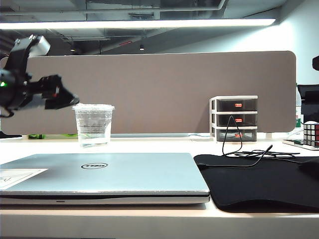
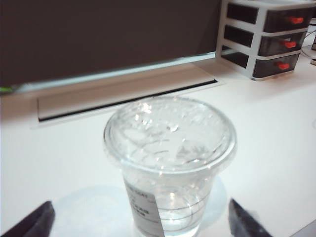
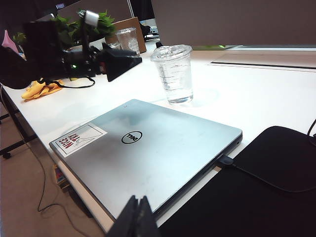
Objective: Pick up the coffee cup and place it over the laptop.
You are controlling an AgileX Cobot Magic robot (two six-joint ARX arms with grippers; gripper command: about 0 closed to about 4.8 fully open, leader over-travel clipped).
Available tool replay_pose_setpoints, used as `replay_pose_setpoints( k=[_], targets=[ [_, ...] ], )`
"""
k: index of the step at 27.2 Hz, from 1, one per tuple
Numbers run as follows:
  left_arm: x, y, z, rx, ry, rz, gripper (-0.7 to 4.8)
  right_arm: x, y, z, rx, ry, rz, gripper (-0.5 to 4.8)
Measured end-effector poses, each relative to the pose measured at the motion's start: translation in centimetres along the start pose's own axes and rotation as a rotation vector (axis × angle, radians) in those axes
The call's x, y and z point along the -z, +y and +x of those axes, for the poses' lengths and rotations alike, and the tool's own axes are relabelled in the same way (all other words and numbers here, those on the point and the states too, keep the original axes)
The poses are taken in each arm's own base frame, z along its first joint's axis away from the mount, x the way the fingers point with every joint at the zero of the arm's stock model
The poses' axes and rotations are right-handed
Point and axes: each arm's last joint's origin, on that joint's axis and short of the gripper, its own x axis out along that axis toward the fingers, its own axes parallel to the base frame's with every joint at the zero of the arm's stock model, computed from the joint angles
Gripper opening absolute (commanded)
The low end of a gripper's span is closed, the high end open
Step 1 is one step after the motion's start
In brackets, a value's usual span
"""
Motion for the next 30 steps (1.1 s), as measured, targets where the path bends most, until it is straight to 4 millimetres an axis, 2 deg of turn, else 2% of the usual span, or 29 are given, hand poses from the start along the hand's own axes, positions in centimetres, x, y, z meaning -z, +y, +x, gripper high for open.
replay_pose_setpoints(
  k=[4, 6, 14, 20, 30],
  targets=[
    [1.3, 1.5, 0.8, 0.073, 0.026, -0.053, 4.79, 0.0, 0.0, 0.0, 0.0, 0.0, 0.001, -0.06],
    [3.1, 2.5, 1.2, 0.13, 0.063, -0.075, 4.79, 0.0, 0.0, 0.0, 0.0, 0.0, 0.0, -0.06],
    [5.2, 4.4, 3.7, 0.261, 0.065, -0.053, 4.79, 0.0, 0.0, 0.0, 0.0, 0.0, 0.0, -0.06],
    [5.8, 5.4, 5.6, 0.315, 0.048, -0.034, 4.79, 0.0, 0.0, 0.0, 0.001, 0.0, 0.0, -0.06],
    [4.9, 6.3, 7.8, 0.416, 0.018, -0.002, 4.79, 0.0, 0.0, 0.0, 0.001, 0.0, -0.001, -0.06]
  ],
)
